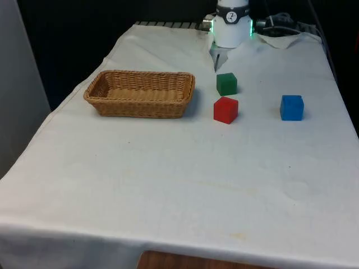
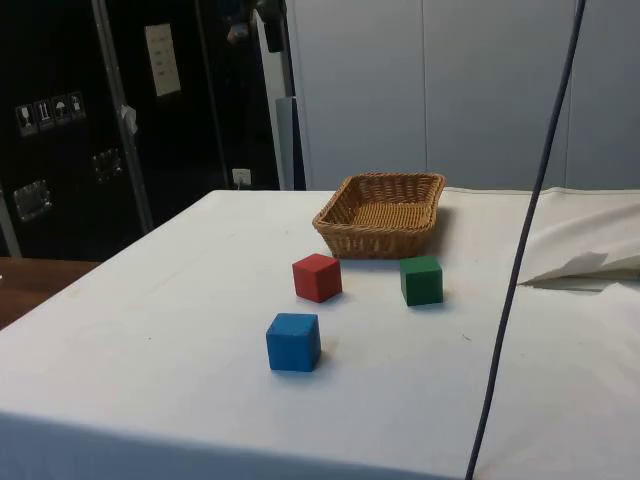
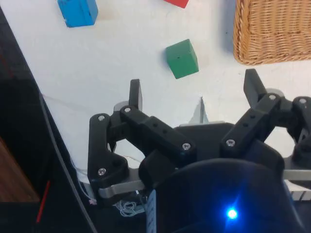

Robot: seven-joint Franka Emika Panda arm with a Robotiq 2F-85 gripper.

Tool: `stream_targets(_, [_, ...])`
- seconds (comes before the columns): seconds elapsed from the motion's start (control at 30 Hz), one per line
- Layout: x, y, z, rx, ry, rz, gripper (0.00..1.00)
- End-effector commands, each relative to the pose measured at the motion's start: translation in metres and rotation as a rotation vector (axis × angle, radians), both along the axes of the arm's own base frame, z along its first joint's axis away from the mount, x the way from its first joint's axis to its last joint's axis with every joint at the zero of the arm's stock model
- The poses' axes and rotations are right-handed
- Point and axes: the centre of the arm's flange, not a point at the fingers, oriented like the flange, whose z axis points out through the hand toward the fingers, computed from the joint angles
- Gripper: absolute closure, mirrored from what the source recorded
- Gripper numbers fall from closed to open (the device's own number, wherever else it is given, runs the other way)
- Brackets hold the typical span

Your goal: Pick up the blue cube and place it into the basket.

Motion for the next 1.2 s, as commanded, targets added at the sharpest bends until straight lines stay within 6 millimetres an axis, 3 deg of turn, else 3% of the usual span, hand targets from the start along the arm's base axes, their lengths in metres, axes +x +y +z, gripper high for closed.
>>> stream_targets(0.0, [0.001,0.003,-0.002,-0.007,-0.003,0.002,0.00])
stream_targets(0.4, [-0.004,0.025,-0.014,-0.038,-0.010,0.011,0.00])
stream_targets(0.8, [-0.029,0.039,-0.034,-0.058,-0.078,0.015,0.00])
stream_targets(1.17, [-0.039,0.051,-0.062,-0.040,-0.095,0.023,0.00])
